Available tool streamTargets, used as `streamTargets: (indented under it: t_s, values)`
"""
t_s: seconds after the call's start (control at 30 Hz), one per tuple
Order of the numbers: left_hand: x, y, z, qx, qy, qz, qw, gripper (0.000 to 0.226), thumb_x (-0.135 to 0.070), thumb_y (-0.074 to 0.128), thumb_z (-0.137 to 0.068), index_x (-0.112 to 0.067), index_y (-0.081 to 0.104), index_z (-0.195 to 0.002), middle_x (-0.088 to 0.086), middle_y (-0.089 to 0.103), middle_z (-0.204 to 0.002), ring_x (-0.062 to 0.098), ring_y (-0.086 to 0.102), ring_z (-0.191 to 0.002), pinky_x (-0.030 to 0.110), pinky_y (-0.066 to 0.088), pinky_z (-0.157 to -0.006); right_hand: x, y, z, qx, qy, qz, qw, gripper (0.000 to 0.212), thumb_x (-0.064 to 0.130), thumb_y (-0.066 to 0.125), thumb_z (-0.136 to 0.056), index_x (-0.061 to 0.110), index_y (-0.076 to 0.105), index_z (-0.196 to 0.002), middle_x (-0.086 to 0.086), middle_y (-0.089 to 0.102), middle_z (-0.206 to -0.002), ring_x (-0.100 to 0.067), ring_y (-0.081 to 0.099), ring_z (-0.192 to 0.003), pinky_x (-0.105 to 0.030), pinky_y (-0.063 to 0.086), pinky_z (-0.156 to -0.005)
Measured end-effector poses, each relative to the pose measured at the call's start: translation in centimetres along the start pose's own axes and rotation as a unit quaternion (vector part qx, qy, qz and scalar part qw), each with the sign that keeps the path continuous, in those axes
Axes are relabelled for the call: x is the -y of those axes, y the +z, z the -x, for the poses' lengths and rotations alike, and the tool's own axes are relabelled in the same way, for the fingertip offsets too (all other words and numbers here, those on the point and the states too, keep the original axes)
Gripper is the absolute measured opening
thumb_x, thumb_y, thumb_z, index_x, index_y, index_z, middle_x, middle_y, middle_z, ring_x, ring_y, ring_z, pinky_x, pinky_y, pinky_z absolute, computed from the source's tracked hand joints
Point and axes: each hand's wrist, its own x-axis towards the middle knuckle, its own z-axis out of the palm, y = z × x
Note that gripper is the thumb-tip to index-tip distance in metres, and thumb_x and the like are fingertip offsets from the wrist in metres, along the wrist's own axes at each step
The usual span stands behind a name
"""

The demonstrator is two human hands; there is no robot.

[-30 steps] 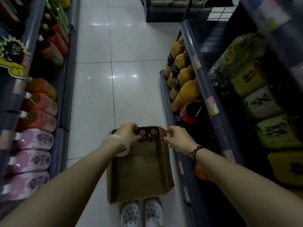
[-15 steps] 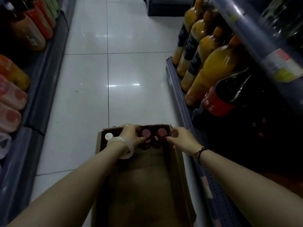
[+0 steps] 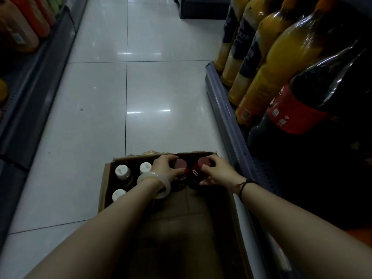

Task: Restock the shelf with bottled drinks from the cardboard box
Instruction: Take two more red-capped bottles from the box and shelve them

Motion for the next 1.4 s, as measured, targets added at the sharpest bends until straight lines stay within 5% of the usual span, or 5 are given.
streamTargets:
  t_s: [0.23,0.47,0.77,0.97,1.4]
  values:
    - [0.8,0.2,-0.6,-0.024,0.027,0.004,0.999,0.046,-0.016,0.077,-0.078,-0.009,0.064,-0.122,0.007,0.067,-0.117,0.014,0.059,-0.101,0.025,0.048,-0.088,-0.8,0.5,-1.0,-0.009,0.020,-0.080,0.997,0.036,0.008,0.056,-0.092,0.015,0.049,-0.127,-0.015,0.064,-0.099,-0.026,0.070,-0.069,-0.033,0.060,-0.069]
    - [0.9,0.3,0.3,-0.020,0.033,0.007,0.999,0.044,-0.015,0.075,-0.080,-0.009,0.064,-0.122,0.007,0.070,-0.114,0.016,0.063,-0.103,0.024,0.048,-0.087,-1.1,1.1,-0.7,-0.028,0.050,-0.167,0.984,0.039,0.003,0.058,-0.090,0.017,0.055,-0.126,-0.015,0.062,-0.112,-0.012,0.063,-0.060,-0.017,0.050,-0.050]
    - [-1.4,-1.3,2.6,-0.027,0.063,-0.015,0.998,0.036,-0.014,0.074,-0.080,-0.005,0.068,-0.114,0.008,0.071,-0.102,0.015,0.064,-0.092,0.025,0.051,-0.084,0.7,-0.5,3.0,-0.023,0.042,-0.199,0.979,0.036,0.001,0.058,-0.090,0.014,0.057,-0.123,-0.015,0.062,-0.109,-0.014,0.060,-0.062,-0.023,0.050,-0.057]
    - [-6.4,-4.3,7.2,-0.055,0.074,-0.001,0.996,0.026,-0.008,0.071,-0.082,0.000,0.069,-0.107,0.003,0.064,-0.088,0.018,0.061,-0.087,0.032,0.052,-0.084,5.5,-3.0,9.1,-0.028,0.030,-0.197,0.980,0.038,-0.001,0.056,-0.090,0.015,0.054,-0.124,-0.022,0.059,-0.119,-0.014,0.059,-0.060,-0.020,0.047,-0.052]
    - [-26.9,-18.8,23.2,-0.052,0.118,-0.009,0.992,0.026,-0.015,0.074,-0.079,-0.004,0.072,-0.103,0.004,0.070,-0.088,0.016,0.066,-0.083,0.017,0.052,-0.068,24.9,-11.6,28.3,-0.021,0.002,-0.194,0.981,0.046,0.001,0.060,-0.088,0.013,0.050,-0.131,-0.022,0.063,-0.109,-0.010,0.063,-0.050,-0.020,0.047,-0.047]
